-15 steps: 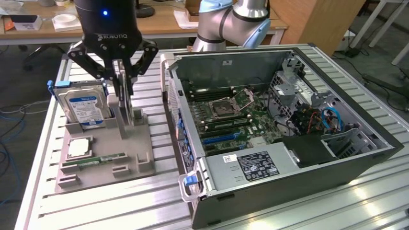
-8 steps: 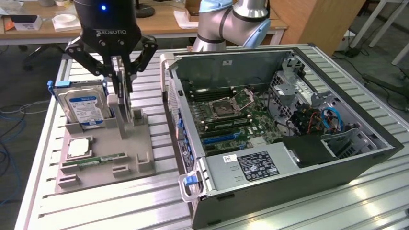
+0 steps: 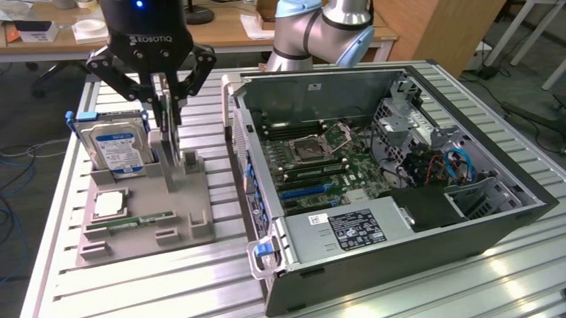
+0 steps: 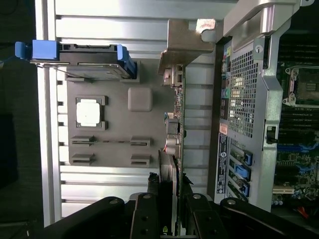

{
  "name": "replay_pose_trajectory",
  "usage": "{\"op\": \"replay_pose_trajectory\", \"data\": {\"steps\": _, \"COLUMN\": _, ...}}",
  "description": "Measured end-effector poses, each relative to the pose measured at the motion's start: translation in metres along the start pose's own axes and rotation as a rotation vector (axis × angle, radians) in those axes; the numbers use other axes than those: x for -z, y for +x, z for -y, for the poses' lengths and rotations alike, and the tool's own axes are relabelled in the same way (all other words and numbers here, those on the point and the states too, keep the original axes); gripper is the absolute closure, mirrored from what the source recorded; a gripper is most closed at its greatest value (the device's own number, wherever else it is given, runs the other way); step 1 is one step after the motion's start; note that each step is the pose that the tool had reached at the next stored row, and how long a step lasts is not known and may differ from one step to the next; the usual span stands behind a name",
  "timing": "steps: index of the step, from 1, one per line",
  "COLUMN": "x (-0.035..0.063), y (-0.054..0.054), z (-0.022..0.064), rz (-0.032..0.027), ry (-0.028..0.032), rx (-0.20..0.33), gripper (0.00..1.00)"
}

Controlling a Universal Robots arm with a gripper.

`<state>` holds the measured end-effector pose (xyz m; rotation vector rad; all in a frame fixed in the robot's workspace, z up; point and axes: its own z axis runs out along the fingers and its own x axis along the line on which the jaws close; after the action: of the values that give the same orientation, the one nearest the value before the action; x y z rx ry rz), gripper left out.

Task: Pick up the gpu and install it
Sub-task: 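Pick up the gpu and move the gpu toward the slot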

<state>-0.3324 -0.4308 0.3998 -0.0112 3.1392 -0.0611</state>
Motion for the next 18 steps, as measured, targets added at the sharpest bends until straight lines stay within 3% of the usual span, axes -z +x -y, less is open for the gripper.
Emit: {"op": "replay_pose_trajectory", "data": {"steps": 18, "x": 0.0108, "y": 0.002, "z": 0.0005, "rz": 0.0005, "ry": -0.0001, "rx": 0.000, "gripper": 0.73}}
